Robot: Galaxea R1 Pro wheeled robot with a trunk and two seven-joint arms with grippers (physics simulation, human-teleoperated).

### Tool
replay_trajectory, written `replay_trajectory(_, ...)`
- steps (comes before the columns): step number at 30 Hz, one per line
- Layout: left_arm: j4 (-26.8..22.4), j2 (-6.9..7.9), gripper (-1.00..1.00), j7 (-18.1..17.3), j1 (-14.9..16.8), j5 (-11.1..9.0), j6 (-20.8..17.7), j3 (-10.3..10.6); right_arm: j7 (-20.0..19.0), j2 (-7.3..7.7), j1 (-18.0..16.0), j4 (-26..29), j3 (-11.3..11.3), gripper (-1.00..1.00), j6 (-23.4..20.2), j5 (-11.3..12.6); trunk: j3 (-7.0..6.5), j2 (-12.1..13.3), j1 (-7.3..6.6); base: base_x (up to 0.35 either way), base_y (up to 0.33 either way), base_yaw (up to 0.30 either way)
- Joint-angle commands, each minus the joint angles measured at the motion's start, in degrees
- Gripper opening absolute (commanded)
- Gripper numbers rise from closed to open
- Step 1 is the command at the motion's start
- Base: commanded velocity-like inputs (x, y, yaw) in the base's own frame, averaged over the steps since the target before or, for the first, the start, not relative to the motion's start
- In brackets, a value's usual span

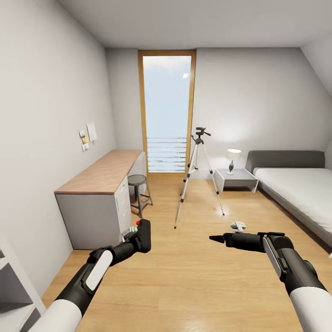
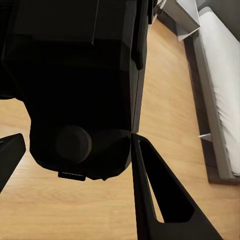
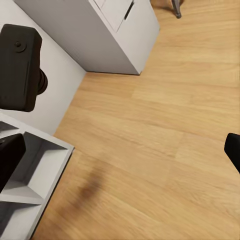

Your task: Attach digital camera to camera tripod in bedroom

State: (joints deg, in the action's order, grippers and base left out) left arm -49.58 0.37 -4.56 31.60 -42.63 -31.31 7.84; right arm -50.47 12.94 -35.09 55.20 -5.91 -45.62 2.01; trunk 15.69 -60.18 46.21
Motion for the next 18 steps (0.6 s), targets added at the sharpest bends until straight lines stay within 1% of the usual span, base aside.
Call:
replay_trajectory(1,-0.02,0.05,-1.00,0.08,0.04,0.00,-0.15,0.08,-0.07,-0.01,-0.05,0.01,-0.07,1.00,-0.43,0.19,-0.11,0.37,-0.22,0.000,0.000,0.000)
replay_trajectory(8,0.35,0.13,-1.00,0.10,0.04,-0.48,-0.46,0.10,-0.05,0.07,-0.05,-0.35,-0.07,1.00,-0.38,0.30,-1.37,3.17,-1.76,0.000,0.000,0.000)
replay_trajectory(9,0.69,0.12,-1.00,0.13,0.04,-0.54,-0.52,0.11,0.00,0.10,-0.06,-0.49,-0.07,1.00,-0.36,0.36,-1.55,3.57,-1.98,0.000,0.000,0.000)
replay_trajectory(11,3.06,0.14,-1.00,0.18,0.04,-0.47,-0.64,0.13,0.38,0.17,-0.02,-1.56,-0.07,1.00,-0.20,0.36,-1.90,4.38,-2.42,0.000,0.000,0.000)
replay_trajectory(12,5.57,0.20,-1.00,0.20,0.04,-0.41,-0.70,0.09,0.91,0.20,0.00,-3.19,-0.07,1.00,-0.05,0.06,-2.08,4.78,-2.64,0.000,0.000,0.000)
replay_trajectory(13,12.35,0.66,-1.00,0.14,0.04,-0.36,-0.43,0.03,2.82,0.22,-0.02,-8.40,-0.07,1.00,0.30,-1.45,-2.26,5.18,-2.86,0.000,0.000,0.000)
replay_trajectory(15,16.69,1.16,-1.00,0.07,0.04,-0.36,-0.16,0.01,4.24,0.25,-0.02,-11.83,-0.10,1.00,0.67,-2.62,-2.62,5.98,-3.30,0.000,0.000,0.000)
replay_trajectory(16,30.12,2.69,-1.00,-0.38,0.04,-0.27,1.91,0.08,8.37,0.43,-0.01,-22.04,-0.22,1.00,4.41,-5.79,-2.80,6.38,-3.52,0.000,0.000,0.000)
replay_trajectory(17,35.56,3.11,-1.00,-0.53,0.04,-0.17,4.36,0.11,9.86,0.49,-0.01,-26.63,-0.26,1.00,7.11,-6.79,-2.98,6.78,-3.74,0.000,0.000,0.000)
replay_trajectory(18,38.12,3.24,-1.00,-0.58,0.04,-0.11,6.00,0.12,10.57,0.53,-0.02,-29.05,-0.27,1.00,8.66,-7.20,-3.16,7.18,-3.96,0.000,0.000,0.000)
